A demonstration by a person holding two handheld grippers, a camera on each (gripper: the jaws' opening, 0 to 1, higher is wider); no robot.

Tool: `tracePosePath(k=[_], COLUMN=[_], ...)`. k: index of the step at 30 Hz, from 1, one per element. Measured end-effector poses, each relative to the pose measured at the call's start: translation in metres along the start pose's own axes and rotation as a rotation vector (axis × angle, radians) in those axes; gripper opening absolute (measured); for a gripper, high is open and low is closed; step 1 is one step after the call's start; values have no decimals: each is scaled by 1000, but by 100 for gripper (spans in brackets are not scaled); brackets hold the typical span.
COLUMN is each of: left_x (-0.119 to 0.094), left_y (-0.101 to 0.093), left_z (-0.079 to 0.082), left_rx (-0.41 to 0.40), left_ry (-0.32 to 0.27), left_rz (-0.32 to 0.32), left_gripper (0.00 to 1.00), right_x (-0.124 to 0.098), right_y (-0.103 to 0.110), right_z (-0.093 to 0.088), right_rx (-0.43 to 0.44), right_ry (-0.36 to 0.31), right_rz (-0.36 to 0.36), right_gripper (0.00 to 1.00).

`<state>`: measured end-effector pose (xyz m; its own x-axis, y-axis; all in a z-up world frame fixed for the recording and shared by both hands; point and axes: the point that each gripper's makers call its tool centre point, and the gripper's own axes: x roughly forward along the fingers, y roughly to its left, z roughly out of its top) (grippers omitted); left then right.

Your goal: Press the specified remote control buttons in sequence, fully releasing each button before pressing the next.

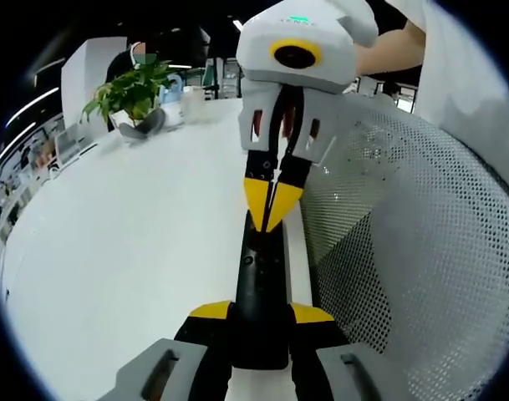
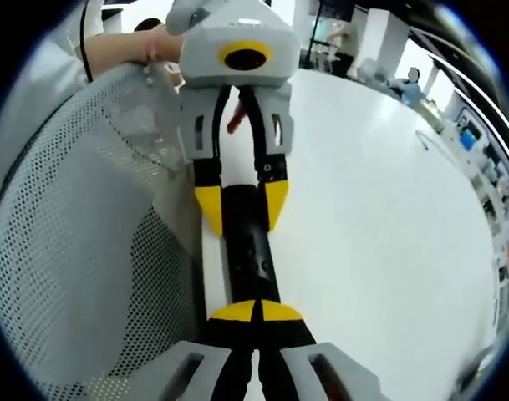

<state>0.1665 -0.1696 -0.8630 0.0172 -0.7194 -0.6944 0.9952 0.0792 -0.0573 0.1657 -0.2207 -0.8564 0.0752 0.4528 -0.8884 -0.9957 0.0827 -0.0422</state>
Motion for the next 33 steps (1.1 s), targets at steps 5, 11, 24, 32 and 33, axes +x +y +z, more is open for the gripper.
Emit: tracePosePath(k=[5, 11, 24, 32, 33], left_x=[0, 0, 0, 0, 0], left_y=[0, 0, 0, 0, 0], left_z=[0, 0, 0, 0, 0], left_rx=[0, -2, 1, 0, 1], left_ry=[1, -2, -7, -7, -4], left_rz=[-1, -2, -5, -5, -5], left_gripper=[25, 25, 25, 25, 25], right_x=[0, 1, 0, 3, 6], right_y=[0, -1, -2, -1, 1], right_z=[-1, -1, 1, 8, 12], right_rx=[-2, -11, 204, 209, 181], right_ry=[0, 12, -109, -155, -156], right_rz=[-5, -1, -38, -52, -48], right_gripper=[0, 0, 0, 0, 0])
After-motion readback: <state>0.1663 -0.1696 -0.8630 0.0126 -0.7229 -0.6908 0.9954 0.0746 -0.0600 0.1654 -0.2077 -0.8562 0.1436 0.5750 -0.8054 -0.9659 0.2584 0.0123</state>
